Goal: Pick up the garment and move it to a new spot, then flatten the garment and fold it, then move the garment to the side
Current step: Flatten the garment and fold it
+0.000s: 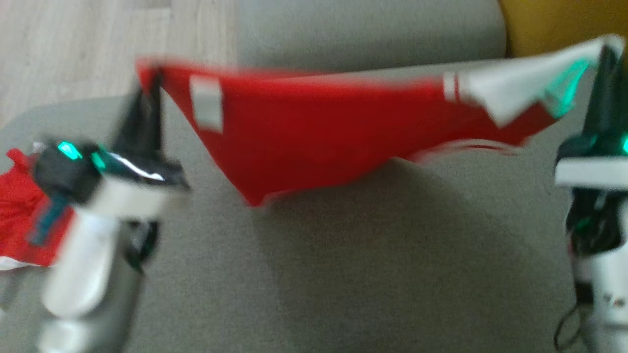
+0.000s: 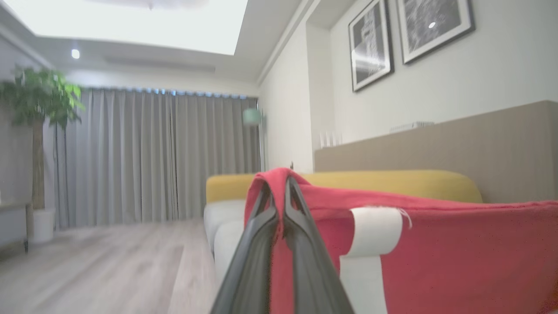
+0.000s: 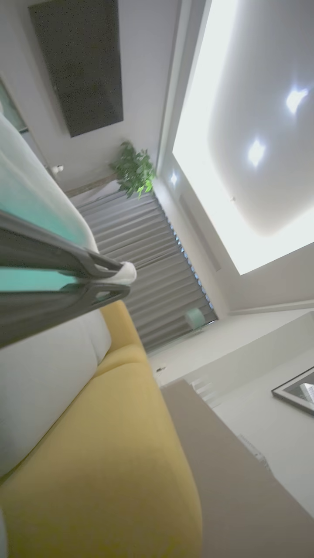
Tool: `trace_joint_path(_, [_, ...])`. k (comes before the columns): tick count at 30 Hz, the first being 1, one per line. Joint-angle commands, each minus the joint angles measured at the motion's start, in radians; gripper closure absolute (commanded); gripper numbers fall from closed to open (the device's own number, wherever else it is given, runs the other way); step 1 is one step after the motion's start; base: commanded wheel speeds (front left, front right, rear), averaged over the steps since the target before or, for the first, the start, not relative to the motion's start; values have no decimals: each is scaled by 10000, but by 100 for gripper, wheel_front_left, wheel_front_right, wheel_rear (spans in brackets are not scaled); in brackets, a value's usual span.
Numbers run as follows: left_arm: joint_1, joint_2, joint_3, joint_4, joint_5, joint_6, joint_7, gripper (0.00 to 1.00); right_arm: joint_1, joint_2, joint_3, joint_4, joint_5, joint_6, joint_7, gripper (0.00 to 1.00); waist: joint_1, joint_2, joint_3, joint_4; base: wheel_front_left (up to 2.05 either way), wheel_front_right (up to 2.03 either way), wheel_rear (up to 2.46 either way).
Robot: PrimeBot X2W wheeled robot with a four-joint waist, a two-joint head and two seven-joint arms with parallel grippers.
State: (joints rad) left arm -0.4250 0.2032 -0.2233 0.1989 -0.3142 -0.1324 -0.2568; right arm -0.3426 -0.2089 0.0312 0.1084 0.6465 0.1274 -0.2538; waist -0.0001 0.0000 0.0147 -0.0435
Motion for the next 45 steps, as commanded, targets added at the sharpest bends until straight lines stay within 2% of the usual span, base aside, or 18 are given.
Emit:
trace_joint_path(1, [-660,414,377,-455,12,21,-49,100,-722,-172,155,-400,224,33,129,100,1,0,-249,105,0,0,0])
trace_joint_path(5, [-2119,1177,490,-1097,-180,19,368,100,-1937,-170,-166,-716,1144,33,1025,100,1,0,-427,124,0,0,0])
trace_joint_path(7, [-2949,1494,522,-1299,-385,19,1017,100,-2715,-147,-449,-937,1325,33,1791,100,1,0,-377,133,0,0,0])
trace_joint_path(11, [-3854,1620,260,-1194,-462,19,1835,100,-3595,-166,-814,-985,893,33,2704,100,1,0,257,209,0,0,0])
trace_joint_path(15, [-4708,1406,61,-653,-273,148,1912,100,-4705,-148,-898,-619,183,33,3135,100,1,0,1407,259,0,0,0])
trace_joint_path(18, [-5555,1265,131,195,46,458,1381,100,-5993,-78,-908,42,-316,33,2851,100,1,0,2227,244,0,0,0])
trace_joint_path(22, [-6919,1092,284,1527,509,874,315,100,-7954,25,-1103,1320,-931,33,1750,100,1,0,2863,241,0,0,0])
trace_joint_path(25, [-7824,957,456,1991,675,992,14,100,-9301,-77,-1046,2064,-1241,33,886,100,1,0,3185,204,0,0,0])
trace_joint_path(28, [-8069,793,756,2200,649,1007,-39,100,-9948,-196,-1082,2781,-1144,33,432,100,1,0,3249,152,0,0,0])
trace_joint_path(32, [-7431,707,963,2277,651,816,-44,100,-9635,-381,-961,3313,-903,33,221,100,1,0,3138,27,0,0,0])
trace_joint_path(36, [-5784,339,1472,2250,446,737,-46,100,-8048,-594,-574,3558,-244,33,111,100,1,0,2965,-136,0,0,0])
trace_joint_path(43, [-1539,-882,2583,2247,203,629,-48,100,-3352,-433,507,2909,1423,33,198,100,1,0,2507,-468,0,0,0])
trace_joint_path(44, [-382,-1184,2911,2274,141,563,-48,100,-1996,-302,669,2726,1850,33,198,100,1,0,2339,-574,0,0,0])
trace_joint_path(45, [138,-1307,3108,2298,46,537,-48,100,-1360,-224,730,2666,2056,33,196,100,1,0,2254,-622,0,0,0])
